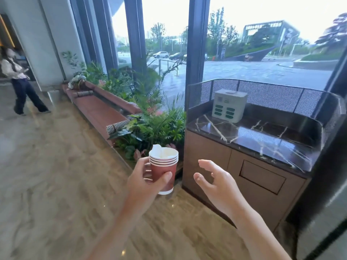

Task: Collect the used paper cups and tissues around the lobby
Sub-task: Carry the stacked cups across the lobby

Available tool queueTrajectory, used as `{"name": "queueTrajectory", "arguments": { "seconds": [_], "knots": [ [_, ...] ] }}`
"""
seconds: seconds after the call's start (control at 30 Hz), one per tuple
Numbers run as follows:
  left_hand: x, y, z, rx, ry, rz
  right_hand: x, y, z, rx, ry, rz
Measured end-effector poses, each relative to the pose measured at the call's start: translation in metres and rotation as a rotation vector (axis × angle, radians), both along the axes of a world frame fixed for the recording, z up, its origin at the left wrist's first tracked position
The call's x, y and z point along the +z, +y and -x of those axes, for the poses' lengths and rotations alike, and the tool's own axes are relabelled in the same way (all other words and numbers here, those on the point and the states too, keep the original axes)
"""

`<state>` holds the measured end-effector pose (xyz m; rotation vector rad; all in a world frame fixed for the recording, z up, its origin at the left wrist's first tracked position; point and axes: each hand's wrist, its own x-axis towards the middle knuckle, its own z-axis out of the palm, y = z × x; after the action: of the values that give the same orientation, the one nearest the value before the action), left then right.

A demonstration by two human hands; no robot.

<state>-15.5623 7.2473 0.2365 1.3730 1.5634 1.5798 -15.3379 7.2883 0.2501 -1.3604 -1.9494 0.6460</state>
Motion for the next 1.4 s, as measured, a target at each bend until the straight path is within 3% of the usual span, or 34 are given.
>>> {"name": "queueTrajectory", "arguments": {
  "seconds": [0.27,0.6,0.87,1.17,1.4],
  "knots": [
    [-0.013,0.242,-0.016,-0.230,0.031,0.027,-0.020,0.196,-0.021,-0.210,-0.043,0.008],
    [-0.013,0.491,-0.140,-0.563,0.107,0.052,-0.019,0.372,-0.131,-0.539,-0.022,0.029],
    [-0.028,0.652,-0.212,-0.599,0.151,0.059,-0.035,0.539,-0.194,-0.560,-0.013,0.066],
    [-0.034,0.826,-0.236,-0.570,0.142,0.083,-0.030,0.714,-0.222,-0.551,-0.058,0.078],
    [-0.081,0.947,-0.266,-0.742,0.187,0.144,-0.059,0.811,-0.235,-0.706,-0.035,0.152]
  ]
}}
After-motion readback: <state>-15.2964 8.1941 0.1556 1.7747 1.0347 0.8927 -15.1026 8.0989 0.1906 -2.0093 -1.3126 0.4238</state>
